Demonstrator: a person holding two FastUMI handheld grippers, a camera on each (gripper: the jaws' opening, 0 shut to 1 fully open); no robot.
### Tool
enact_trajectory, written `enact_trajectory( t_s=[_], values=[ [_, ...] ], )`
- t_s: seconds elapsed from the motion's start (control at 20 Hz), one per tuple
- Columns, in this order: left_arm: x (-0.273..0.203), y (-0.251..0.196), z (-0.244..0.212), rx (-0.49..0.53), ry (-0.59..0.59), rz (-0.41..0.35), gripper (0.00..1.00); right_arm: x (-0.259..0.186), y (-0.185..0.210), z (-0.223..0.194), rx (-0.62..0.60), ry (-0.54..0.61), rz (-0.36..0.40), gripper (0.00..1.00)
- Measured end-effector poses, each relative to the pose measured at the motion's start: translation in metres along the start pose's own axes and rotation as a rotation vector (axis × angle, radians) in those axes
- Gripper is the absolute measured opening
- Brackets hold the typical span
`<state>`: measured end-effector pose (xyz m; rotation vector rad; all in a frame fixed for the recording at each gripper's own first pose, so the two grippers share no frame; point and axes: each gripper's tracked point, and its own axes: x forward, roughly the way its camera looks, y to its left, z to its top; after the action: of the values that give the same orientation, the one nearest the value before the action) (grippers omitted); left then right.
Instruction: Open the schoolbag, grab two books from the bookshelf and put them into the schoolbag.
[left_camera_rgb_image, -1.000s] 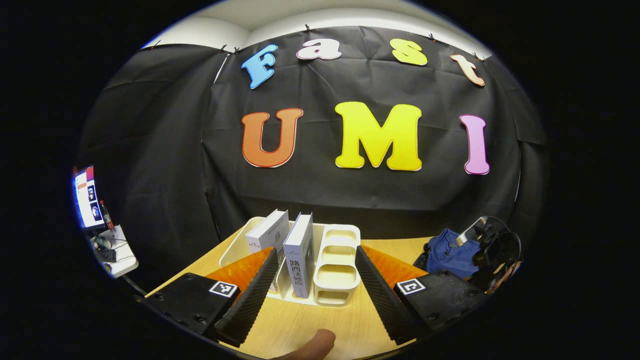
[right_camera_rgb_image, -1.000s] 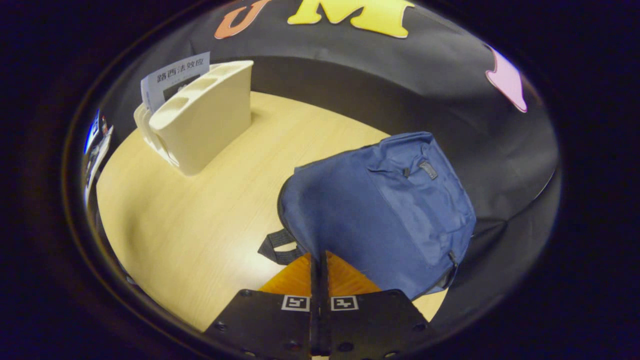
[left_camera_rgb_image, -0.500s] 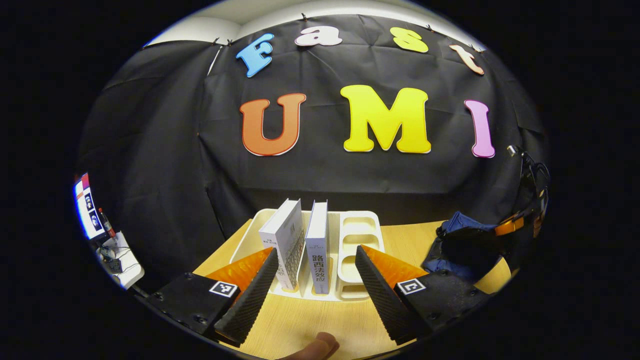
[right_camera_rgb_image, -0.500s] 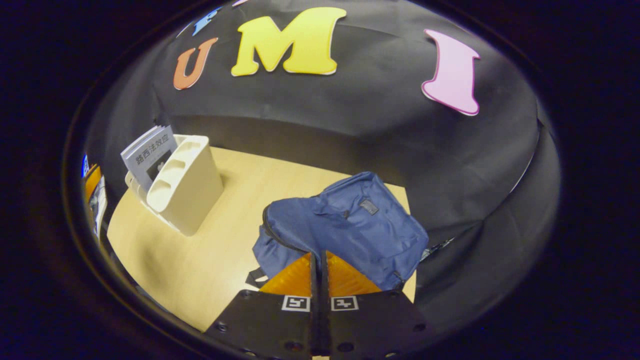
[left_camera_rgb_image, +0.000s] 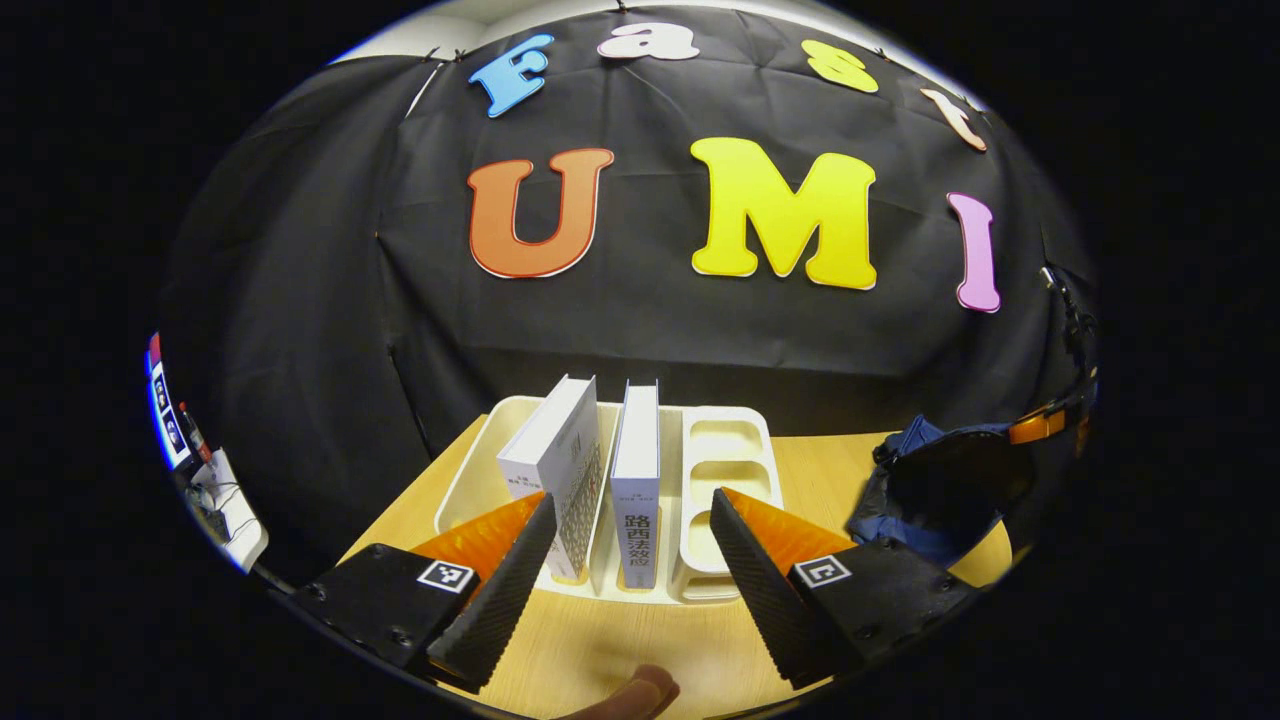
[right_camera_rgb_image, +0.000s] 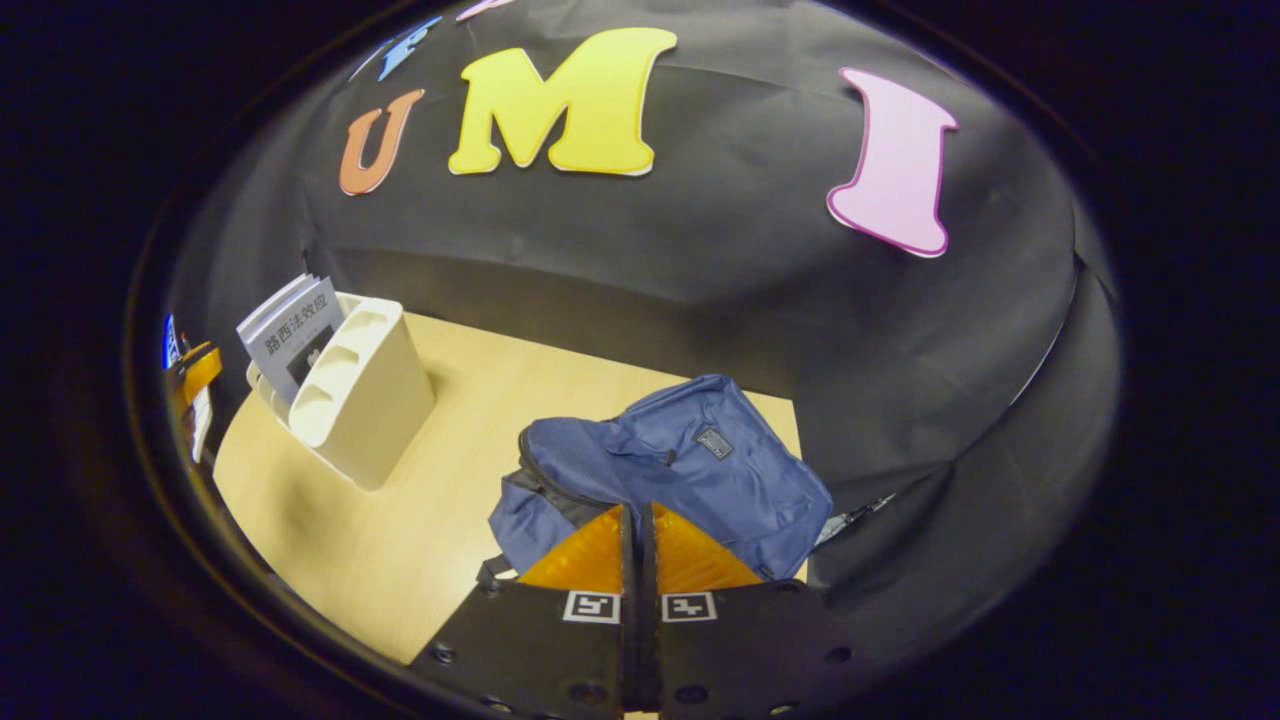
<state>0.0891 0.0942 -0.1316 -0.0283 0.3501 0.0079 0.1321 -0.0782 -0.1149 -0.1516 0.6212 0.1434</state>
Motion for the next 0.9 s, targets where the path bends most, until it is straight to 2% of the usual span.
enact_trajectory(
  t_s=[0.15, 0.3, 0.4, 0.75, 0.9],
  values=[
    [0.009, -0.007, -0.002, 0.0, 0.017, -0.03, 0.99, -0.002, -0.002, 0.007, -0.014, -0.012, -0.007, 0.01],
    [0.024, -0.019, -0.018, 0.016, 0.11, -0.075, 0.99, -0.001, -0.005, 0.012, -0.027, -0.024, -0.012, 0.0],
    [0.031, -0.016, -0.027, 0.038, 0.159, -0.066, 1.0, 0.002, -0.005, 0.008, -0.019, -0.008, -0.006, 0.01],
    [0.028, -0.019, -0.015, -0.011, 0.109, -0.092, 1.0, 0.001, -0.01, -0.005, -0.03, -0.003, -0.025, 0.0],
    [0.026, -0.017, -0.014, -0.026, 0.102, -0.087, 0.99, 0.006, -0.001, -0.02, -0.036, 0.021, -0.025, 0.01]
  ],
)
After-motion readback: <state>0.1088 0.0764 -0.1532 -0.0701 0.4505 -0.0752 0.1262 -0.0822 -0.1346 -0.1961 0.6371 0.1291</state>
